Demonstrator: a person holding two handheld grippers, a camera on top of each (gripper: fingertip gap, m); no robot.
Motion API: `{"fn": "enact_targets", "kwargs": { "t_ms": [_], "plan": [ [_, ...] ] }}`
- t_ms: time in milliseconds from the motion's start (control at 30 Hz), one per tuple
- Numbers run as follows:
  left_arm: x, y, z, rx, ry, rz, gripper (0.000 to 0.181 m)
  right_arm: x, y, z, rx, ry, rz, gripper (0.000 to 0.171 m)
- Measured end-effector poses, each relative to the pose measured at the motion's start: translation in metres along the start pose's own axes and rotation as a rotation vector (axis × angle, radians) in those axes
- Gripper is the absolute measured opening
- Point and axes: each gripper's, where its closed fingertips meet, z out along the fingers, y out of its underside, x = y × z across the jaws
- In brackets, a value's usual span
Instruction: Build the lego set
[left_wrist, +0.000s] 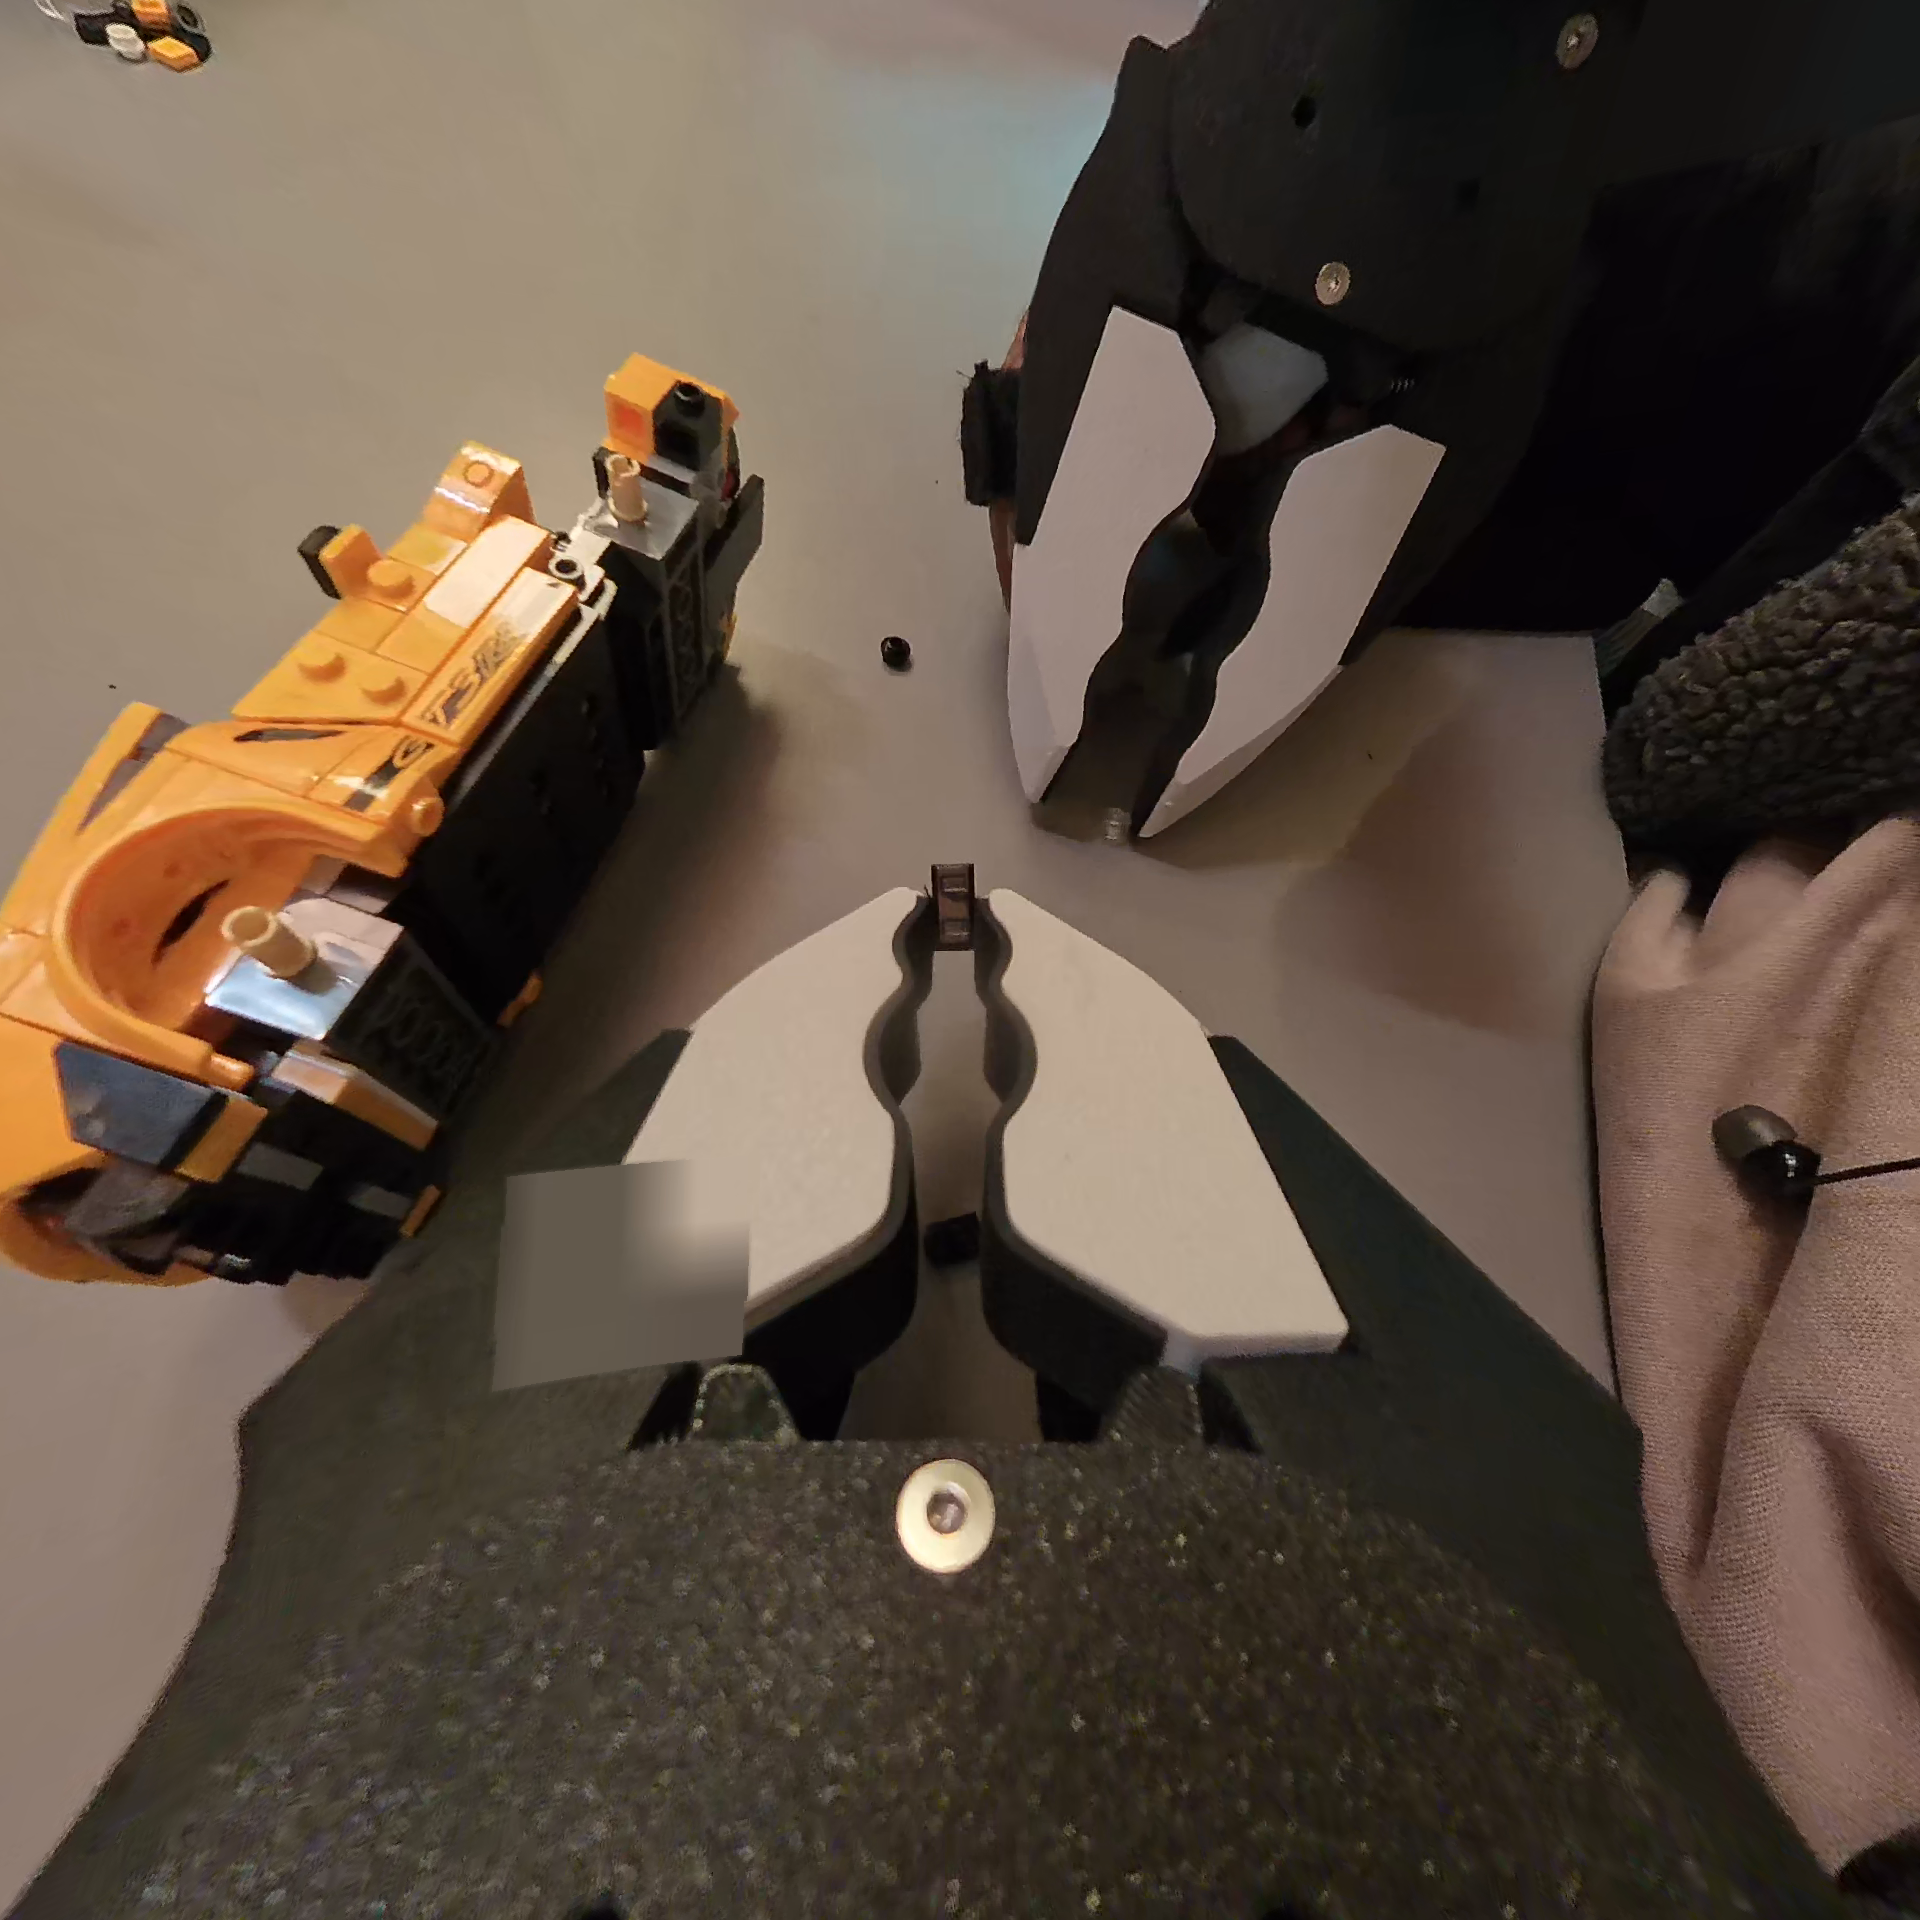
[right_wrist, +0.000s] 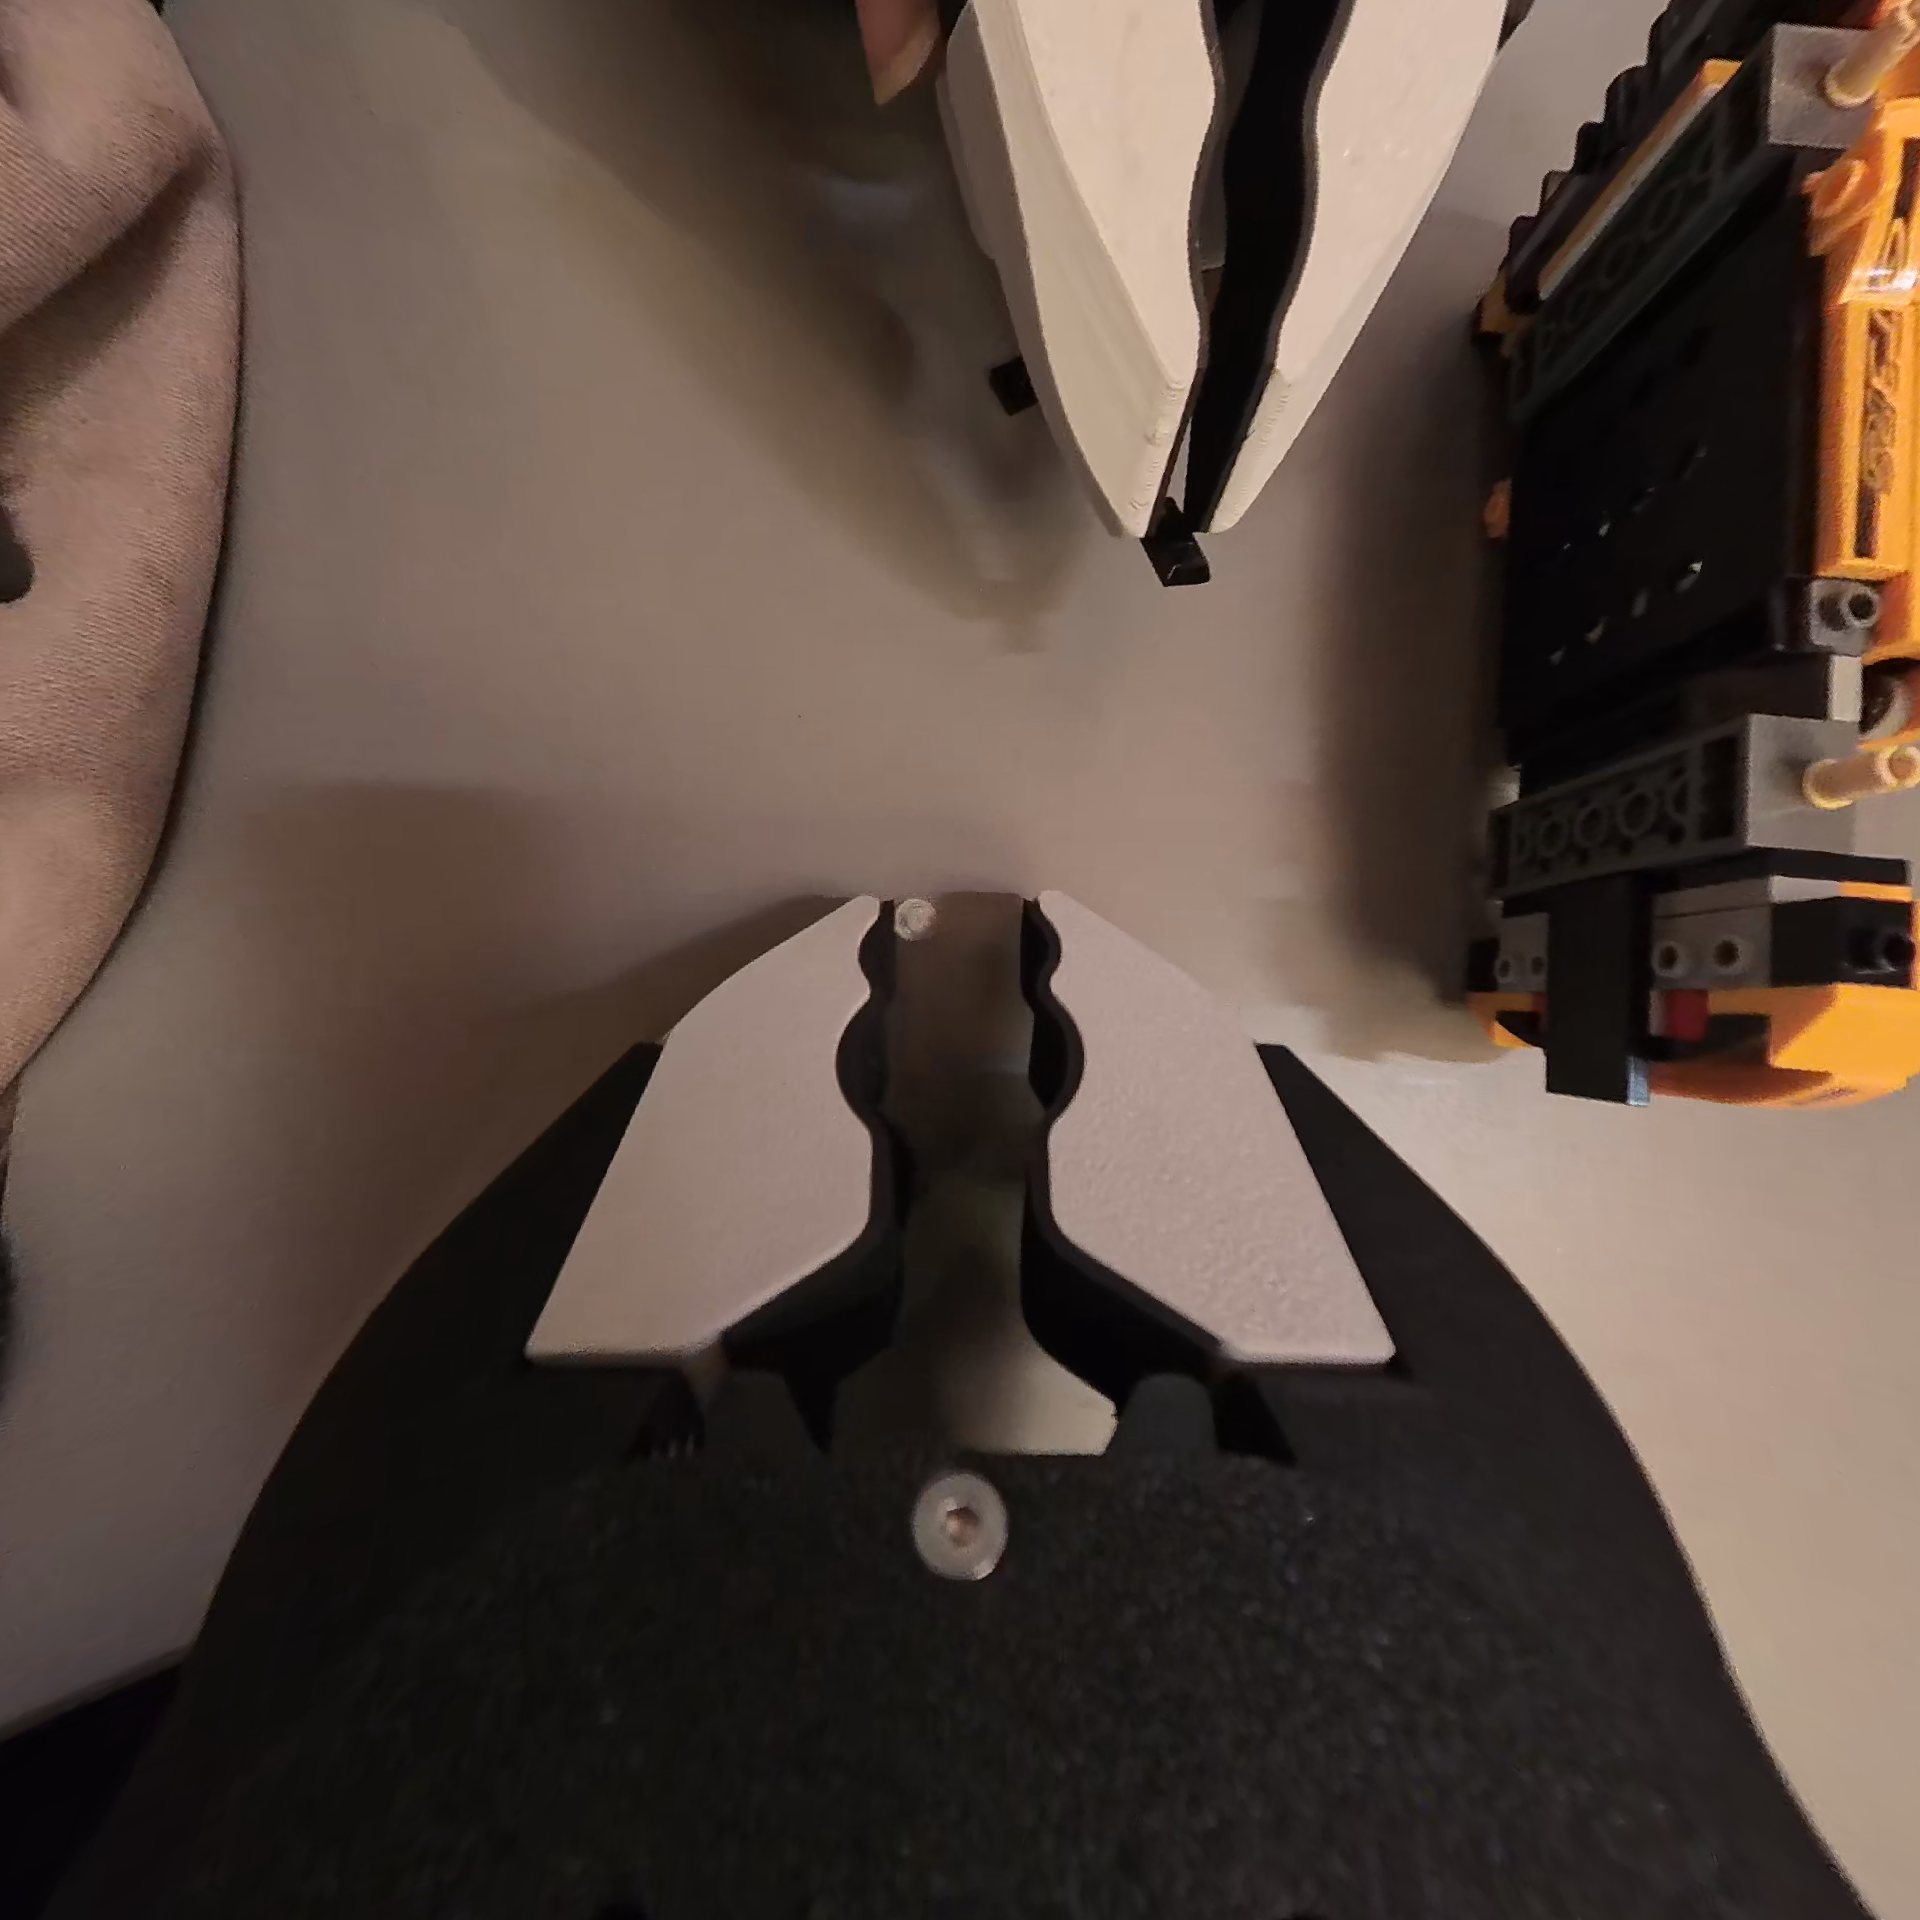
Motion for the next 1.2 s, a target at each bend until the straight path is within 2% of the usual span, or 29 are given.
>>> {"fn": "enact_targets", "kwargs": {
  "t_ms": [300, 867, 933, 1033, 1200],
  "plan": [
    [0.0, 0.001, 0.0, -0.004, 0.009, -0.004, 0.007, -0.006, 0.002, -0.008, 0.01, -0.028, -0.018, 0.024],
    [0.008, 0.005, 0.003, -0.028, 0.048, 0.012, 0.007, -0.011, 0.006, 0.0, -0.021, -0.037, -0.028, 0.013],
    [0.016, 0.008, 0.005, -0.049, 0.09, 0.004, 0.007, -0.006, 0.004, -0.002, -0.002, -0.011, -0.024, 0.013],
    [0.03, 0.007, 0.006, -0.047, 0.191, -0.06, 0.006, 0.003, -0.016, -0.012, 0.128, 0.057, -0.055, 0.013],
    [0.043, -0.014, -0.007, 0.071, 0.436, -0.349, 0.006, -0.002, -0.046, -0.029, 0.318, 0.101, -0.158, 0.018]
  ]
}}
